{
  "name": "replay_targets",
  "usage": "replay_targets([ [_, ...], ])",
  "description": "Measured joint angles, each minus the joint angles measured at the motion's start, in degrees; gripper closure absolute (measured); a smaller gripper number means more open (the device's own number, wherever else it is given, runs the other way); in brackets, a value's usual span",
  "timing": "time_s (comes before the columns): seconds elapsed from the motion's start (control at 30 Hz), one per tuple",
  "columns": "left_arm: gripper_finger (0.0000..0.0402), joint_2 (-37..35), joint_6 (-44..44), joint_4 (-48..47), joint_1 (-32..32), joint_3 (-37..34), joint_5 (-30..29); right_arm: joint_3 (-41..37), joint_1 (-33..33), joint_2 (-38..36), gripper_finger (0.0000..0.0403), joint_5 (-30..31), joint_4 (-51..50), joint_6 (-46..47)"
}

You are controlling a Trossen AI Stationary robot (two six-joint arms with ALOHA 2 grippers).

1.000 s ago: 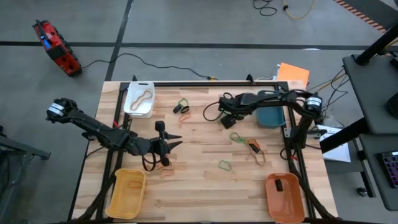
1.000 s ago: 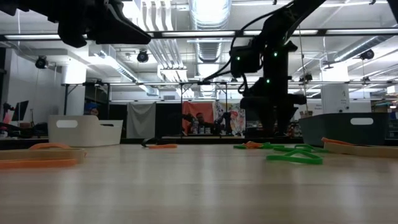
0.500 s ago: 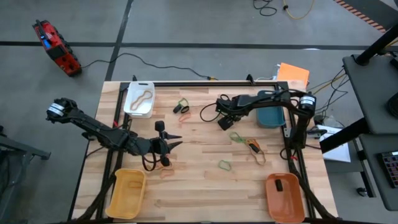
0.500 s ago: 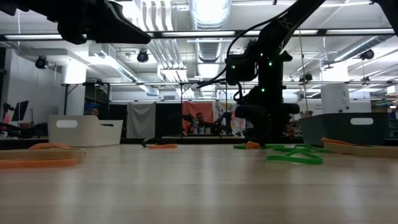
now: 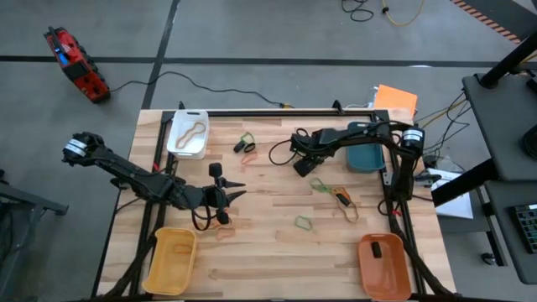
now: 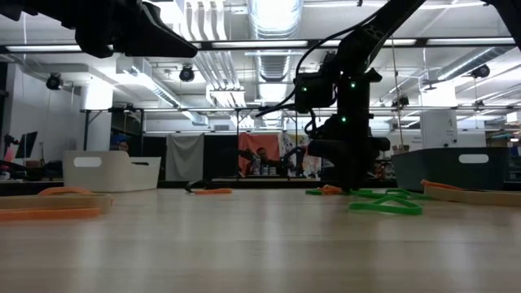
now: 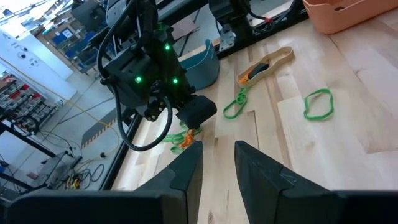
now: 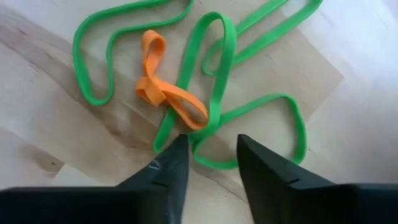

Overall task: Sort rubber bands into baskets
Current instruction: Put the green rubber band into the blue bin

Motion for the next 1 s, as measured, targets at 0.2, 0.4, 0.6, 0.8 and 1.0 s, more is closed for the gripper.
replay_targets([
  [0.2, 0.0323, 0.00, -0.01, 0.00, 0.00, 0.00, 0.02, -0.07, 0.07, -0.08, 0.0371, 0.14, -0.17, -1.01],
  [0.4, 0.0323, 0.00, 0.00, 0.00, 0.00, -0.02, 0.02, -0.07, 0.11, -1.55, 0.0390, 0.25, -0.44, -1.62],
  [0.6, 0.0323, 0.00, -0.01, 0.00, 0.00, -0.02, 0.02, -0.07, 0.47, -5.13, 0.0391, 0.63, -0.86, -1.84],
  [0.8, 0.0323, 0.00, -0.01, 0.00, 0.00, -0.02, 0.03, -0.07, 1.07, -9.07, 0.0391, 1.94, -0.74, -2.17],
  [1.0, 0.0323, 0.00, -0.61, 0.00, 0.00, -0.02, 0.05, -0.07, 1.25, -11.07, 0.0390, 2.47, -0.39, -0.01],
])
